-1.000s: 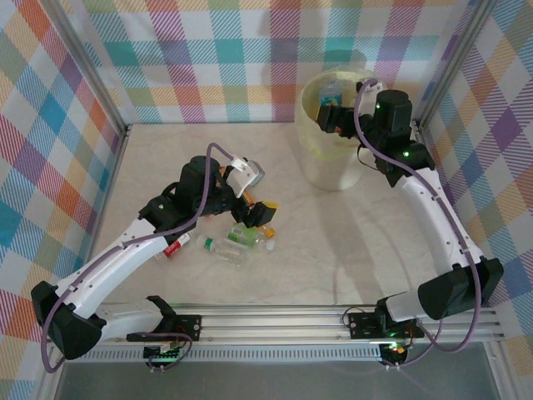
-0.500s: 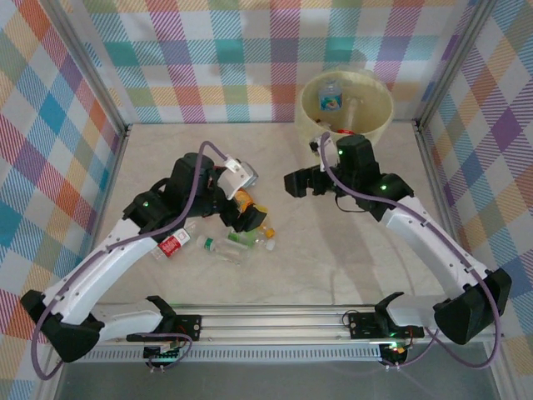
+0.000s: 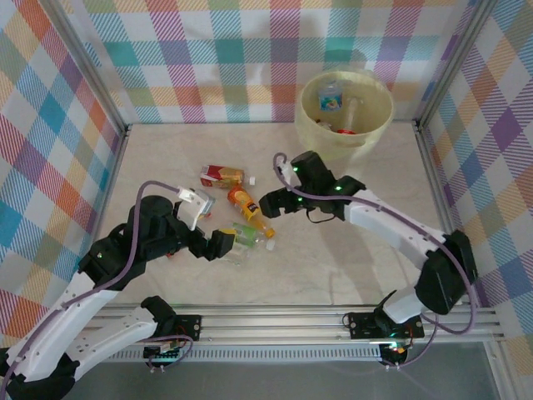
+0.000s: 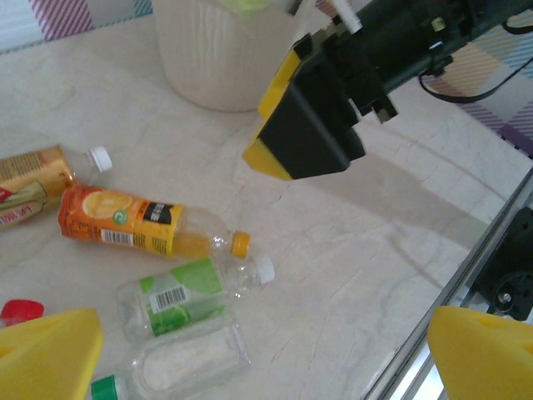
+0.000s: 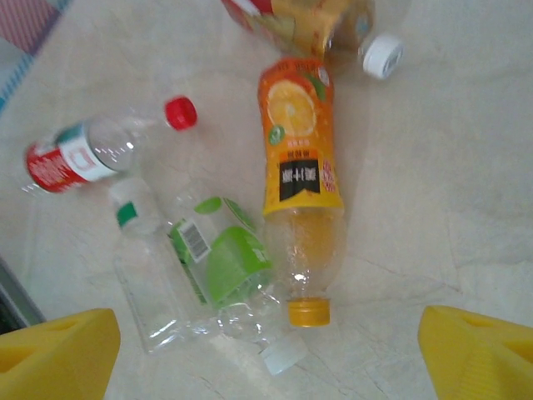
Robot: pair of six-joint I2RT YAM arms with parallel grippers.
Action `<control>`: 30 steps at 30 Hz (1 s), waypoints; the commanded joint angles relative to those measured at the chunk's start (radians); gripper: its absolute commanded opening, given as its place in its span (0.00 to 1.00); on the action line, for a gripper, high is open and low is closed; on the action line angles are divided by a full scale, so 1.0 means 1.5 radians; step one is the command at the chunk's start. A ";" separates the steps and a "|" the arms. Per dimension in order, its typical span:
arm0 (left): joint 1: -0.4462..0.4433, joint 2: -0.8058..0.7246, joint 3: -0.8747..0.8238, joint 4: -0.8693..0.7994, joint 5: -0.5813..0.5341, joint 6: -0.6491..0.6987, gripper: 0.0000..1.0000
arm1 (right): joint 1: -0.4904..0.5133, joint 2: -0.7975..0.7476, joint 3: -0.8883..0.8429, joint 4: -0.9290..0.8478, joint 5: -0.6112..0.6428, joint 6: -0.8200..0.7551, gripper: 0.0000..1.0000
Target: Put the plastic bottles in the bin
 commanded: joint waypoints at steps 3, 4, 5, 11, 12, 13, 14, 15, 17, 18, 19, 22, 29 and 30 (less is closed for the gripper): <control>-0.008 -0.040 -0.065 0.043 -0.016 -0.007 1.00 | 0.021 0.086 0.042 0.013 0.039 0.006 0.89; -0.008 -0.040 -0.067 0.047 -0.013 -0.007 1.00 | 0.023 0.105 0.049 0.013 0.040 0.010 0.87; -0.008 -0.037 -0.064 0.045 -0.010 -0.009 1.00 | 0.025 0.124 0.059 0.012 0.038 0.012 0.85; -0.008 -0.037 -0.066 0.040 -0.015 -0.007 1.00 | 0.053 0.230 0.132 -0.017 0.076 0.002 0.81; -0.008 -0.037 -0.067 0.041 -0.014 -0.008 1.00 | 0.056 0.244 0.142 -0.020 0.085 0.002 0.81; -0.008 -0.036 -0.067 0.040 -0.013 -0.008 1.00 | 0.057 0.257 0.152 -0.024 0.094 0.003 0.80; -0.008 -0.035 -0.067 0.040 -0.013 -0.010 1.00 | 0.059 0.269 0.162 -0.025 0.101 0.003 0.79; -0.008 -0.035 -0.067 0.040 -0.012 -0.010 1.00 | 0.059 0.278 0.168 -0.025 0.105 0.004 0.78; -0.008 -0.036 -0.067 0.043 -0.011 -0.010 1.00 | 0.060 0.299 0.186 -0.028 0.112 0.002 0.78; -0.008 -0.035 -0.067 0.043 -0.011 -0.010 1.00 | 0.060 0.309 0.196 -0.033 0.113 0.000 0.78; -0.008 -0.035 -0.067 0.042 -0.011 -0.011 1.00 | 0.061 0.321 0.208 -0.039 0.113 -0.004 0.78; -0.007 -0.035 -0.067 0.040 -0.013 -0.009 1.00 | 0.062 0.351 0.234 -0.052 0.115 -0.012 0.78; -0.007 -0.036 -0.067 0.039 -0.012 -0.009 1.00 | 0.065 0.404 0.268 -0.076 0.136 -0.023 0.78; -0.007 -0.036 -0.068 0.040 -0.012 -0.009 1.00 | 0.065 0.408 0.270 -0.076 0.138 -0.023 0.78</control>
